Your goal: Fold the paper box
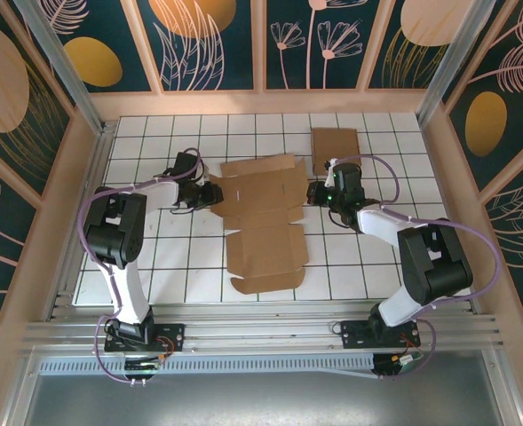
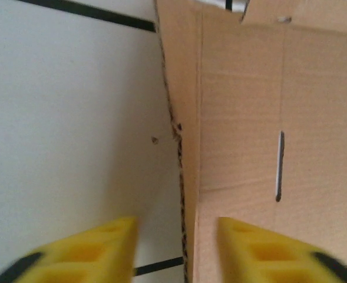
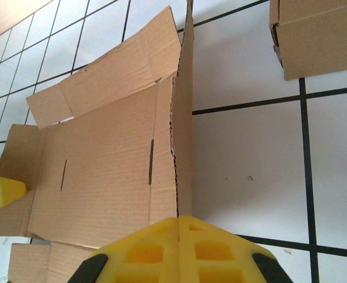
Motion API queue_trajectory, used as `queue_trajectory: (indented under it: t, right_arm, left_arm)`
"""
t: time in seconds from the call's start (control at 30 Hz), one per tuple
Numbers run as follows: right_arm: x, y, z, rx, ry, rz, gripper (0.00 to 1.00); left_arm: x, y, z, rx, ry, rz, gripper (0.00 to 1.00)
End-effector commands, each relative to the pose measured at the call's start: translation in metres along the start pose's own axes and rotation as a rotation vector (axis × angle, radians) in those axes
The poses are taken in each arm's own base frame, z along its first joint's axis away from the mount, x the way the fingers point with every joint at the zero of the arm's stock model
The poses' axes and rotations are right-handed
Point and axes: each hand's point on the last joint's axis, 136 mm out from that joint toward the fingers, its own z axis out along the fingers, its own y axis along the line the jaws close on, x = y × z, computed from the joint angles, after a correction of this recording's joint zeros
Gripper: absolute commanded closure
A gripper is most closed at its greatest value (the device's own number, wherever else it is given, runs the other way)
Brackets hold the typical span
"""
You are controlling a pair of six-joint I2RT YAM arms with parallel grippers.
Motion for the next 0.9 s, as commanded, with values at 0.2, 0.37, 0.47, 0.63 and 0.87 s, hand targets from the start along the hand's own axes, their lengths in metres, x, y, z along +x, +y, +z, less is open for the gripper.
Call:
queue_trajectory:
  t: [0.2,0.37,0.47,0.63,0.87]
  right_arm:
    - [-0.068,0.046,-0.038,-0.096,-0.131,-0.285,0.35]
    - [-0.096,0.081,-0.059,-0.177,-0.153,-0.68,0.06]
    - [-0.094,0.1,-0.067,-0.248,-0.165,-0.954,0.06]
    - [-0.085,0.116,-0.074,-0.342,-0.19,-1.229,0.02]
    - [-0.095,0.111,-0.054,-0.341,-0.18,-1.331,0.05]
  left_arm:
    - [-0.059,-0.069,-0.036,0.219,-0.235,0.36,1.0]
    - [-0.073,-0.123,-0.085,0.393,-0.451,0.716,1.0]
    - [-0.071,-0.141,-0.114,0.446,-0.593,0.885,1.0]
    - [-0.057,-0.159,-0.144,0.517,-0.724,1.07,1.0]
    - [-0.046,-0.162,-0.142,0.558,-0.711,1.154,1.0]
